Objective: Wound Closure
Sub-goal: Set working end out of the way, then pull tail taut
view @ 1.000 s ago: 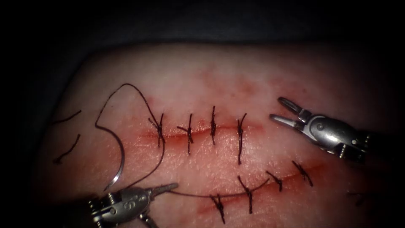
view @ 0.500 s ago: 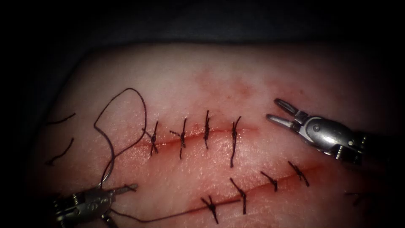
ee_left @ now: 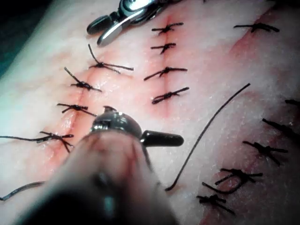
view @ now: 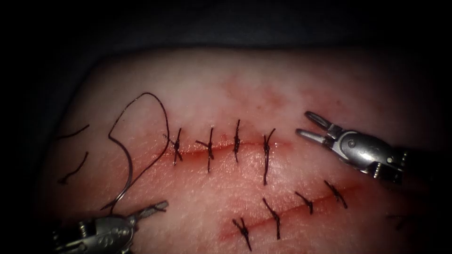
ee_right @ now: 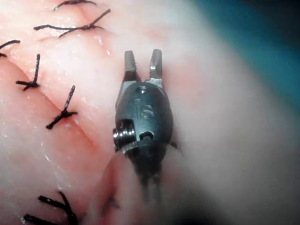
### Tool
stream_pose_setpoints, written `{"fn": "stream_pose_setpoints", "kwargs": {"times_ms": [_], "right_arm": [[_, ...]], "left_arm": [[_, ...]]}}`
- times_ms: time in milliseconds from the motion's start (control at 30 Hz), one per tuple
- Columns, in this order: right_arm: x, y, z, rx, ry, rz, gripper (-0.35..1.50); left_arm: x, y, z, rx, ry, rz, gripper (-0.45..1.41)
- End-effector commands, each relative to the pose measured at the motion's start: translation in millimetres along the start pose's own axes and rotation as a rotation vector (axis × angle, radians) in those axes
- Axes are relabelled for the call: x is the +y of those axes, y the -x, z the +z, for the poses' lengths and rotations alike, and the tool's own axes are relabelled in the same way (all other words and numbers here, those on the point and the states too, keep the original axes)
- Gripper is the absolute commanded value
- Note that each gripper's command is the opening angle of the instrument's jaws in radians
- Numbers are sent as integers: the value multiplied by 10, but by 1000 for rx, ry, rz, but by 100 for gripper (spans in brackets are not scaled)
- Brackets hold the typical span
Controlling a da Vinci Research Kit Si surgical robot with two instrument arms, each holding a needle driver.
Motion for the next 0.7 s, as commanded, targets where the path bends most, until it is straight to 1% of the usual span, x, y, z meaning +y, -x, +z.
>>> {"fn": "stream_pose_setpoints", "kwargs": {"times_ms": [33,100,167,233,267,333,400,433,500,567,633,700], "right_arm": [[-2,-2,9,4,-1,-1,24],[-3,-3,8,4,-2,-1,24],[-3,-3,6,5,-3,-2,24],[-2,-3,4,5,-4,-2,24],[-2,-3,3,5,-5,-2,24],[-1,-2,2,6,-7,-2,24],[-1,-3,0,6,-8,-2,24],[-1,-3,-1,6,-8,-2,22],[-1,-4,-2,5,-7,-2,22],[-2,-5,-3,4,-7,-2,21],[-3,-6,-4,4,-7,-2,19],[-3,-6,-4,4,-7,-2,19]], "left_arm": [[-15,-9,10,16,-20,2,101],[-32,-22,18,44,-62,12,99],[-45,-32,25,57,-84,18,94],[-59,-41,36,72,-117,52,78],[-64,-43,42,73,-148,73,73],[-72,-43,57,72,-204,124,71],[-76,-38,71,61,-223,143,69],[-78,-34,80,55,-238,188,69],[-80,-28,92,35,-244,244,63],[-83,-21,105,12,-250,335,54],[-86,-17,116,4,-249,457,39],[-88,-14,124,17,-236,544,27]]}}
